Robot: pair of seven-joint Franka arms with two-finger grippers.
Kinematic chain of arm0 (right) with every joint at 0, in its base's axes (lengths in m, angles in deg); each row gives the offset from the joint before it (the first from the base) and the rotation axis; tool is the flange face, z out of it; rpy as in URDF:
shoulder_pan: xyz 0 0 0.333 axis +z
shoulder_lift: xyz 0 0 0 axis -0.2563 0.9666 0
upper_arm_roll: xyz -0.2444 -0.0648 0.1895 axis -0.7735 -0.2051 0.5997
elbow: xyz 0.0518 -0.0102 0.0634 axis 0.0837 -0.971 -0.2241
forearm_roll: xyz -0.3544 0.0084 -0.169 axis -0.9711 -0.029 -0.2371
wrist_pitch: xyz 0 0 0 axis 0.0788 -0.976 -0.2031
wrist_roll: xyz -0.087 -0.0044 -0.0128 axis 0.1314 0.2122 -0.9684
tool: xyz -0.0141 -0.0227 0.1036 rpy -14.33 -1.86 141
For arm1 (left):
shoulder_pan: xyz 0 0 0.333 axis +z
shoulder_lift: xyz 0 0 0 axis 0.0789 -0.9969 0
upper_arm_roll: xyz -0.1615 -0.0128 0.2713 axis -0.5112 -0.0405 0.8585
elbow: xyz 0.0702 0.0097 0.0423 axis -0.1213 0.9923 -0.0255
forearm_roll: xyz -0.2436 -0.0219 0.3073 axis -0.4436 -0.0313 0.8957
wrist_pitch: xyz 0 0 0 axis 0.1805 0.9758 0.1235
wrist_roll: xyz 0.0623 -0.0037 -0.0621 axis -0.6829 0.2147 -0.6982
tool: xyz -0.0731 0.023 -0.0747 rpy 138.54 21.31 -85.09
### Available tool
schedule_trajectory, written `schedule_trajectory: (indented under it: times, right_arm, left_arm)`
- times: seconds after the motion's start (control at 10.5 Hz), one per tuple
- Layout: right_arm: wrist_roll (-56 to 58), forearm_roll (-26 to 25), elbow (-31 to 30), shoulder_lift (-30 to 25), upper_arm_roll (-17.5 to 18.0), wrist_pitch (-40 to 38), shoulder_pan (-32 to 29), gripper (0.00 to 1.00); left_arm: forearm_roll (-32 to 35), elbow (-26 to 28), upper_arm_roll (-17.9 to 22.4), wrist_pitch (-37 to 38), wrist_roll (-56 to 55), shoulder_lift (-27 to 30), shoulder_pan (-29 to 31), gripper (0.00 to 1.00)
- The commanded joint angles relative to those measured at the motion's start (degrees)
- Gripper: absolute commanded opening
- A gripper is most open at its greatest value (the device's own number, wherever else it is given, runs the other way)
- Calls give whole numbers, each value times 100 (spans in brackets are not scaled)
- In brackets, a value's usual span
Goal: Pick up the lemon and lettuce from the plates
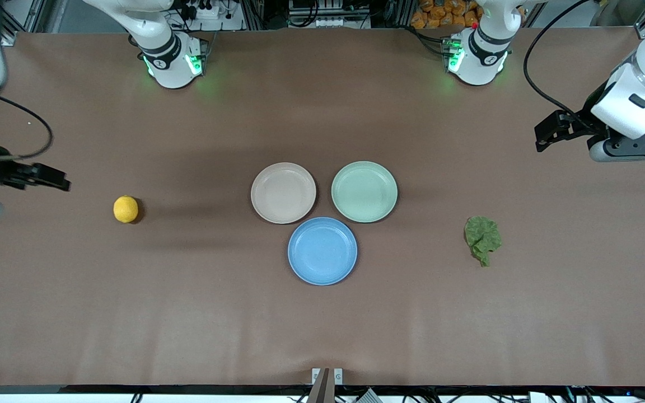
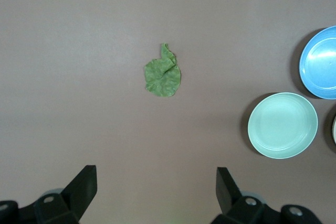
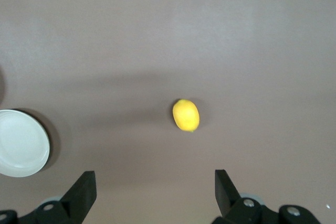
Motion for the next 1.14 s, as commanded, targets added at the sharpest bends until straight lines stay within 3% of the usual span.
schedule_trajectory:
  times: [0.0,1.04]
  right_arm:
    - [-50,-56,554,-117,42,-897,-193,100]
    - [-94,-56,448,-154,77,-292,-158,100]
  left_arm:
    - [-78,-36,6,23,103,32,44,100]
    - [-87,-53,6,14,42,15,1,100]
